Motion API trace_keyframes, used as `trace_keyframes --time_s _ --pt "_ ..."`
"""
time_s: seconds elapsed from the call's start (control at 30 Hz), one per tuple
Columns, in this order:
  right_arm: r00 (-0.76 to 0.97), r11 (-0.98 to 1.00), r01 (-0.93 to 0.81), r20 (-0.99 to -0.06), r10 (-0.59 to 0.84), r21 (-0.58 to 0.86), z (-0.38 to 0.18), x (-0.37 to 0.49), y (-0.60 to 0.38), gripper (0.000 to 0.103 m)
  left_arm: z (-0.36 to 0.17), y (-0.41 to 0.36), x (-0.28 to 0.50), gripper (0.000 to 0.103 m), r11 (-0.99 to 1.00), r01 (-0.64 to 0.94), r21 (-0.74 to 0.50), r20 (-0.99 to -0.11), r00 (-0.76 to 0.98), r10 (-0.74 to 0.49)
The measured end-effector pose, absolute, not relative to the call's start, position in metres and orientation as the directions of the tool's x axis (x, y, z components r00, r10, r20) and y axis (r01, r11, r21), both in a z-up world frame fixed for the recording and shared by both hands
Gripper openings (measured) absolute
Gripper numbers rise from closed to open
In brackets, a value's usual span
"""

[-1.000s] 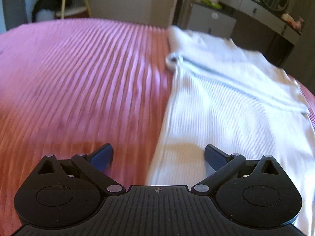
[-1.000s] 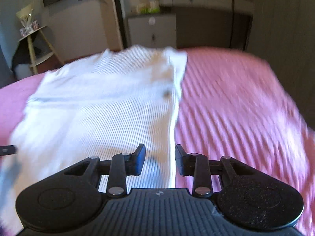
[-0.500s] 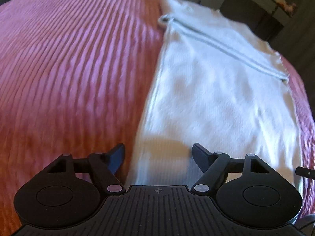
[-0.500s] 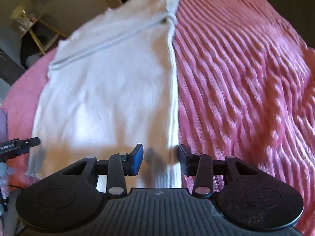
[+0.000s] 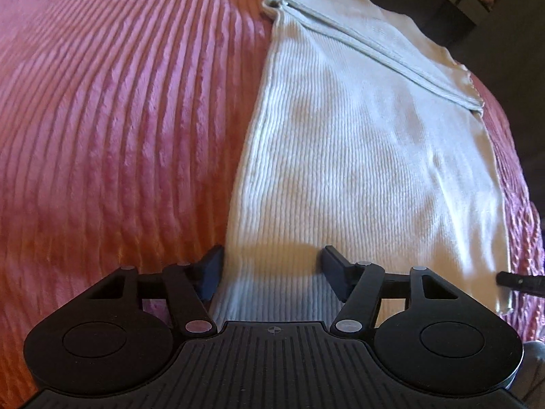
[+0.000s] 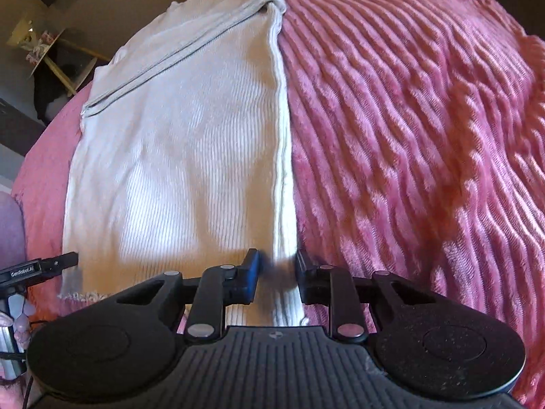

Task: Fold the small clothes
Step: 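Move both open grippers to the sweater's hem edge, then grasp the hem with both grippers and fold it over the body toward the collar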

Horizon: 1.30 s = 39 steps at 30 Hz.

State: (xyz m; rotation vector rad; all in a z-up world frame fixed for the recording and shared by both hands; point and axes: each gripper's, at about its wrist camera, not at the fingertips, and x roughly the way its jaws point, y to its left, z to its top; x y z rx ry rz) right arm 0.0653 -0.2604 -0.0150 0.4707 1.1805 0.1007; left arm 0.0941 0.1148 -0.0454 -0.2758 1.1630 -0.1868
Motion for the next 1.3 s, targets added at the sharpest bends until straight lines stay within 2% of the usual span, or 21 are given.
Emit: trace_keyframes --time_s 0.43,0.57,0.6,0.63,0.67,0.7,0.73,0.8,1.0,1.17,1.3 --pt "0.352 0.888 0.148 -0.862 0.365 0.436 -0.022 0.071 -0.261 0.025 -0.045 0.120 0.085 0.050 0.942 0.077 -0.326 -0.879 0.342 -0.332" --pt "0.365 0.870 0.162 -0.848 0.386 0.465 -0.025 0.069 -0.266 0.031 -0.047 0.123 0.083 0.049 0.933 0.058 -0.356 -0.871 0.340 -0.353" --pt "0.367 0.872 0.159 -0.848 0.383 0.463 -0.025 0.068 -0.270 0.030 -0.047 0.122 0.083 0.044 0.933 0.059 -0.354 -0.871 0.342 -0.352" --pt "0.376 0.881 0.149 -0.850 0.370 0.450 -0.023 0.067 -0.268 0.023 -0.047 0.121 0.083 0.039 0.933 0.063 -0.353 -0.870 0.346 -0.352" --pt "0.386 0.884 0.130 -0.845 0.371 0.448 -0.021 0.066 -0.267 0.009 -0.046 0.120 0.083 0.030 0.932 0.068 -0.357 -0.867 0.348 -0.357" --pt "0.392 0.885 0.114 -0.839 0.377 0.451 -0.019 0.066 -0.261 0.008 -0.046 0.121 0.083 0.016 0.928 0.073 -0.365 -0.862 0.350 -0.367" --pt "0.398 0.886 0.101 -0.835 0.381 0.452 -0.017 0.066 -0.260 0.008 -0.045 0.122 0.082 0.013 0.922 0.074 -0.379 -0.856 0.350 -0.380" --pt "0.404 0.884 0.094 -0.829 0.386 0.458 -0.014 0.066 -0.260 0.008 -0.043 0.122 0.082 0.012 0.921 0.074 -0.383 -0.854 0.353 -0.383" --pt "0.450 0.790 0.118 -0.742 0.497 0.602 -0.001 0.067 -0.275 0.008 -0.026 0.120 0.081 0.011 0.909 0.163 -0.384 -0.833 0.364 -0.417" --pt "0.535 0.685 0.140 -0.637 0.555 0.715 0.010 0.082 -0.291 0.008 0.008 0.128 0.090 0.011 0.844 0.193 -0.500 -0.731 0.429 -0.531" --pt "0.625 0.653 0.156 -0.586 0.516 0.741 0.019 0.108 -0.302 0.008 0.029 0.135 0.120 0.011 0.792 0.168 -0.587 -0.632 0.517 -0.577"
